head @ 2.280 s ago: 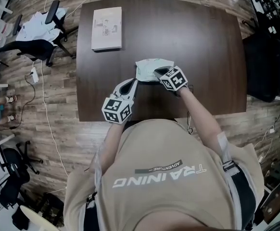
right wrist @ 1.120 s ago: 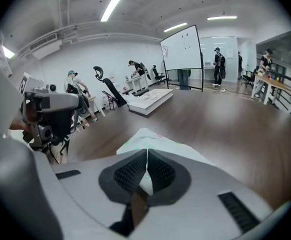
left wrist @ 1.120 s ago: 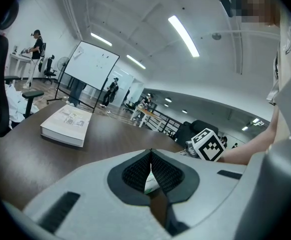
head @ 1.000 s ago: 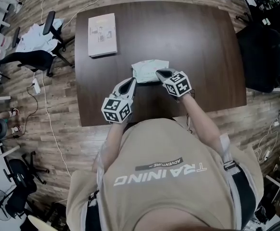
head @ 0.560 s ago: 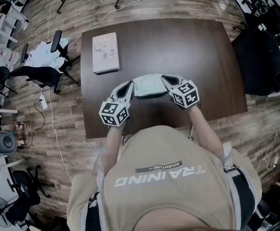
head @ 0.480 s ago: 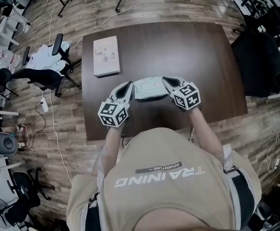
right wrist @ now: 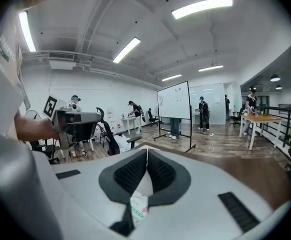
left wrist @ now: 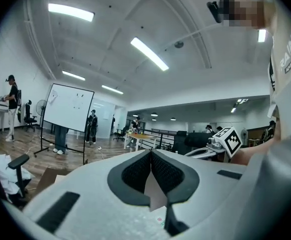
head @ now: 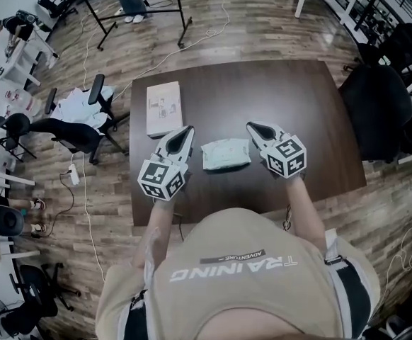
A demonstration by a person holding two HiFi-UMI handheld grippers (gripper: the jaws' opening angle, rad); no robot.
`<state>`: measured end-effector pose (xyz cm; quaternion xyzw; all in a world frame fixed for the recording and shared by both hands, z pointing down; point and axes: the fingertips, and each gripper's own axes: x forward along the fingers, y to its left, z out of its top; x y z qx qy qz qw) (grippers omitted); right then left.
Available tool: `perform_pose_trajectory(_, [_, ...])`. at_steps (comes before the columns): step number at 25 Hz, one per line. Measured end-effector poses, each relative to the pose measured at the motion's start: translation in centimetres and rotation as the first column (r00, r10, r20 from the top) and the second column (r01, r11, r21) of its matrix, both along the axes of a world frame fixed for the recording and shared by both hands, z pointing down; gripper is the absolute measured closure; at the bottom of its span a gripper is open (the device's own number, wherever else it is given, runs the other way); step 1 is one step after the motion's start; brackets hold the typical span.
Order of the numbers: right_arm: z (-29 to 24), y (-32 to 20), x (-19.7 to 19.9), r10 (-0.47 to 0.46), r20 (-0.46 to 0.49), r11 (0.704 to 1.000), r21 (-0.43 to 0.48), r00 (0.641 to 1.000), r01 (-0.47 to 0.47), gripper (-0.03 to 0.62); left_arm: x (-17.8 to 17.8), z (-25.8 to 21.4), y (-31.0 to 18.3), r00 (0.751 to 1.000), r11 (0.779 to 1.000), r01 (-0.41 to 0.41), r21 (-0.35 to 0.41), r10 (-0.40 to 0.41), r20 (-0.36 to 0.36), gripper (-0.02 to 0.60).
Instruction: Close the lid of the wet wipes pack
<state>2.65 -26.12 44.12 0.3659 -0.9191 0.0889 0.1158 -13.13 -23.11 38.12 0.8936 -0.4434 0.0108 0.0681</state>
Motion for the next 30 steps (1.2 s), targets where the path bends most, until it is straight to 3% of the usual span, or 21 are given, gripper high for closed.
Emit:
perform_pose_trajectory(8, [-5.7, 0.1, -0.5, 0.010, 0.029, 0.990, 0.138, 1.000, -0.014, 0.579, -1.2, -2.5, -1.3, 0.999, 0.999, 0.033, 0.034, -0.032, -0.031, 0.571])
perform_pose_trajectory(12, [-7.0, 0.3, -0.8, 0.025, -0.013, 0.979, 0.201, 1.000, -0.022, 0.579, -1.9, -3.4, -1.4, 0.996, 0.997, 0.064, 0.052, -0.060, -0.063, 0.571])
perform_pose_trajectory(16, [-7.8, 0.6, -0.9, 0.049, -0.010, 0.970, 0.240, 0.999, -0.045, 0.580, -1.0, -3.5, -0.9, 0.998, 0.995, 0.056, 0.084, -0.056, -0.004, 0.571])
perform_pose_trajectory(20, [-8.9, 0.2, -0.5, 0.090, 0.081, 0.963, 0.247, 0.993, -0.107, 0.580, 0.3, -3.0, -0.7, 0.991, 0.991, 0.036, 0.126, -0.052, 0.120, 0.571])
perform_pose_trajectory(24, [-9.3, 0.5, -0.6, 0.109, 0.111, 0.959, 0.251, 0.988, -0.134, 0.580, 0.4, -3.4, -0.3, 0.996, 0.993, 0.028, 0.111, -0.037, 0.084, 0.571])
perform_pose_trajectory(30, [-8.3, -0.2, -0.1, 0.118, 0.080, 0.967, 0.217, 0.990, -0.133, 0.580, -0.3, -1.7, -1.1, 0.995, 0.995, 0.064, 0.072, -0.069, 0.066, 0.571])
